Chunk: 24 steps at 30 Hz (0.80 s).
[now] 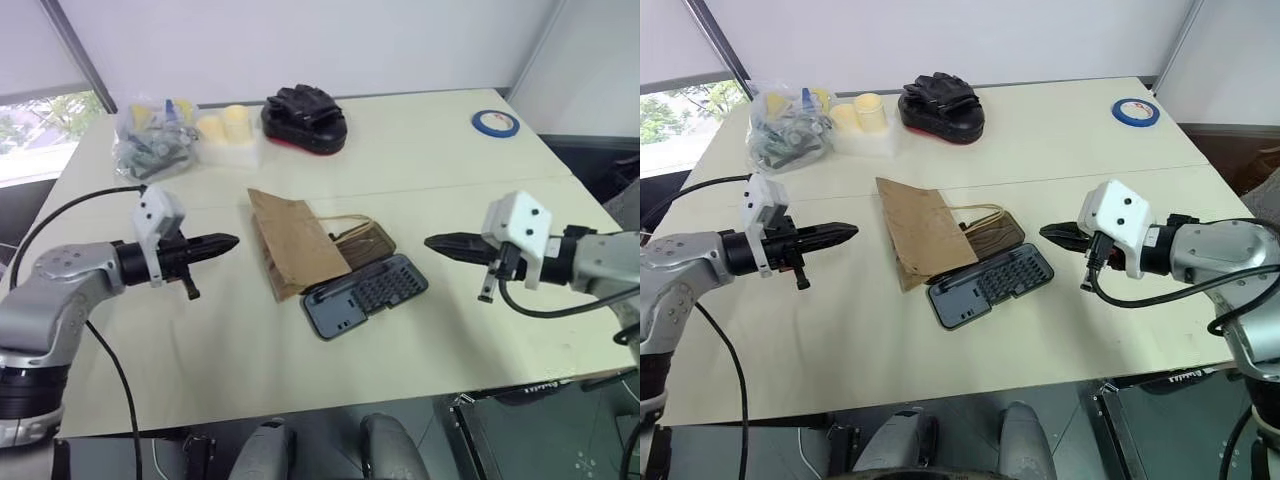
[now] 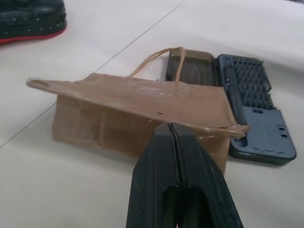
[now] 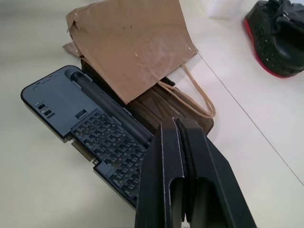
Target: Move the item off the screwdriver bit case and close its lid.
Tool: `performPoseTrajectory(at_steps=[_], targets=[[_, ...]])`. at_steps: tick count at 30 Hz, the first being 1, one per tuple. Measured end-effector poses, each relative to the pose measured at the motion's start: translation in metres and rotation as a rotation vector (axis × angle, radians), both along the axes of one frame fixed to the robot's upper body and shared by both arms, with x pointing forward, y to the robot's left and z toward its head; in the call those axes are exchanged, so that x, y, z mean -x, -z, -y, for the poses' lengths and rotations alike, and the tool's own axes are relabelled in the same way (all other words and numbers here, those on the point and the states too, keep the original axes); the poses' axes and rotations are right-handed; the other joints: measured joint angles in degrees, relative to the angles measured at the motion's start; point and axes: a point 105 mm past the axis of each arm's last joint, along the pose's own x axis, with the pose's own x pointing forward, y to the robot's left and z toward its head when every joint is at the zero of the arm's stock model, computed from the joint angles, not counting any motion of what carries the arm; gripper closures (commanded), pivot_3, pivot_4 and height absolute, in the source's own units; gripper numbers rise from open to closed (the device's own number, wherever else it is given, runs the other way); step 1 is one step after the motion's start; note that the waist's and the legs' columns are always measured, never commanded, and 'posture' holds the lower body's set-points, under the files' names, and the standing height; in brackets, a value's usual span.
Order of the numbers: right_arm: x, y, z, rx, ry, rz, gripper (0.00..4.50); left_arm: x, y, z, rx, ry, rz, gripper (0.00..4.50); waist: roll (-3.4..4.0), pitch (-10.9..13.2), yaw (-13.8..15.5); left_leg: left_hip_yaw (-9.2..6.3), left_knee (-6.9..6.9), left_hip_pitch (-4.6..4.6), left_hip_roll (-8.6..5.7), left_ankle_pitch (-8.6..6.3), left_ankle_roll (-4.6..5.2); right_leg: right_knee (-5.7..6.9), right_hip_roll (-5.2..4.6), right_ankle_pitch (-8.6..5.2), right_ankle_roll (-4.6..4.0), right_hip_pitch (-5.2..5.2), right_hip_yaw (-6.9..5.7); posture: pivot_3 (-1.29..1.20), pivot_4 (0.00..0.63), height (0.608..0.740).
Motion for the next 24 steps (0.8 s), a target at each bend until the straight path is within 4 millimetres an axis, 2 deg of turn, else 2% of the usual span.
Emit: performPoseTrajectory(at_steps=[24], targets=[[0.0001, -0.0028, -0.0030, -0.007, 0.007, 0.004, 4.49, 0.0011, 0.0039, 0.0011, -0.001, 0.001, -0.014, 4.50, 0.00, 0.00, 0.01, 0.00, 0.00, -0.01, 0.00, 0.00, 0.00, 0.00, 0.00, 0.00, 0.00, -0.02, 0.00, 0.00, 0.150, 0.740]])
